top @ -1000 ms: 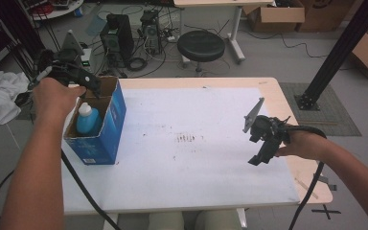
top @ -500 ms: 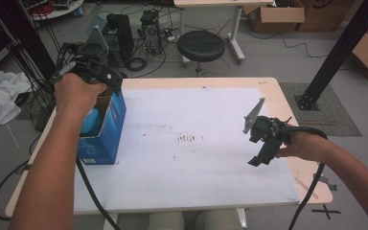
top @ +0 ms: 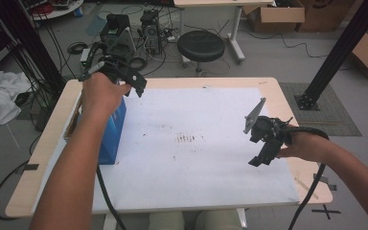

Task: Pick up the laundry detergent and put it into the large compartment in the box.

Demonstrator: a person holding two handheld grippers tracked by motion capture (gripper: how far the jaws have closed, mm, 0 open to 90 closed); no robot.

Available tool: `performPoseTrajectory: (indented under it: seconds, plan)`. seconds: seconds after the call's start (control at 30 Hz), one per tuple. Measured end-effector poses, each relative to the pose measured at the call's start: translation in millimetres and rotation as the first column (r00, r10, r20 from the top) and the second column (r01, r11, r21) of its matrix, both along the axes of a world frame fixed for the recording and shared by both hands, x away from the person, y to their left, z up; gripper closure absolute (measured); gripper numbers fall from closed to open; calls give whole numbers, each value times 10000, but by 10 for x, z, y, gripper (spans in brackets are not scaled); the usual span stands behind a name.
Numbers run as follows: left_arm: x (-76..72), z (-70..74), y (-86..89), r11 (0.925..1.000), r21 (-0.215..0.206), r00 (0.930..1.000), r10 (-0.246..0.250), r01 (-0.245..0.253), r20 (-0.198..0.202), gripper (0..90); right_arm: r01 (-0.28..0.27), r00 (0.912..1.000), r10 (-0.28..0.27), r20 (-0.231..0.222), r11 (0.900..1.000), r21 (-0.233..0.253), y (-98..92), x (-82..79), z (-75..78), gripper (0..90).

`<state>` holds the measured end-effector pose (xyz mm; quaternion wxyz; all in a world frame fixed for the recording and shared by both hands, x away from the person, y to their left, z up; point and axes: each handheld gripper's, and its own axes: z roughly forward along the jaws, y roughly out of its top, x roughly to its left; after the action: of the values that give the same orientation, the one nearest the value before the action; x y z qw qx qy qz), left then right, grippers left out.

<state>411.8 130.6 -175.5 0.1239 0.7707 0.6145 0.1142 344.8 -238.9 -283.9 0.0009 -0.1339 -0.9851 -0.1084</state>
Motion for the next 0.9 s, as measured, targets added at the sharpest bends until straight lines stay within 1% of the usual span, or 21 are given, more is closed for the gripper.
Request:
performPoseTrajectory:
  seconds: [0.03, 0.13, 0.17, 0.2, 0.3, 0.37, 0.43, 0.5, 0.53, 0.57, 0.73, 0.77, 0.9]
  plan:
    - [3, -8, -32, 10000, -19, 10000, 6, -6, 9, 197, -71, 10000, 71, 37, 10000, 40, 0, 5, 1, 172]
    - [19, -41, -129, 9999, -100, 10000, -53, 53, -41, 196, 36, 10000, -36, -4, 10000, -4, 9, 0, 10, 172]
    - [28, -56, -163, 9999, -98, 9999, -86, 85, -81, 196, -51, 10000, 51, 53, 10000, 52, 12, 7, 9, 172]
    - [36, -70, -194, 9999, -64, 9999, -94, 93, -75, 196, 8, 10000, -8, 1, 10000, 32, 17, 4, 13, 173]
    - [56, -118, -279, 9997, -194, 9998, -144, 142, -121, 197, -73, 10000, 73, 13, 10000, 67, 31, 2, 16, 172]
    - [69, -151, -320, 9997, -165, 9997, -171, 168, -153, 196, -150, 9999, 149, 71, 9999, 75, 38, 0, 23, 172]
    - [80, -183, -351, 9997, -214, 9997, -96, 92, -204, 196, -137, 9999, 136, 63, 9999, 100, 43, -4, 25, 173]
    - [89, -205, -371, 9996, -244, 9996, -126, 120, -237, 196, -31, 10000, 31, -38, 10000, -19, 47, -14, 21, 173]
    - [93, -217, -379, 9996, -289, 9998, -74, 68, -210, 196, -124, 9999, 124, 12, 9999, 0, 45, -8, 16, 172]
    - [98, -230, -387, 9995, -320, 9998, -27, 20, -221, 196, -8, 10000, 8, -41, 10000, -46, 45, -13, 14, 172]
    - [116, -313, -453, 9991, -412, 9996, -22, 9, -298, 196, 5, 10000, -6, -27, 10000, -76, 71, -2, 15, 172]
    - [118, -326, -469, 9993, -364, 9994, -94, 82, -327, 197, -12, 10000, 12, -60, 10000, -72, 80, -1, 20, 172]
    - [122, -352, -531, 9985, -540, 9996, -101, 86, -266, 198, 23, 10000, -23, -19, 10000, -51, 109, 11, 49, 172]
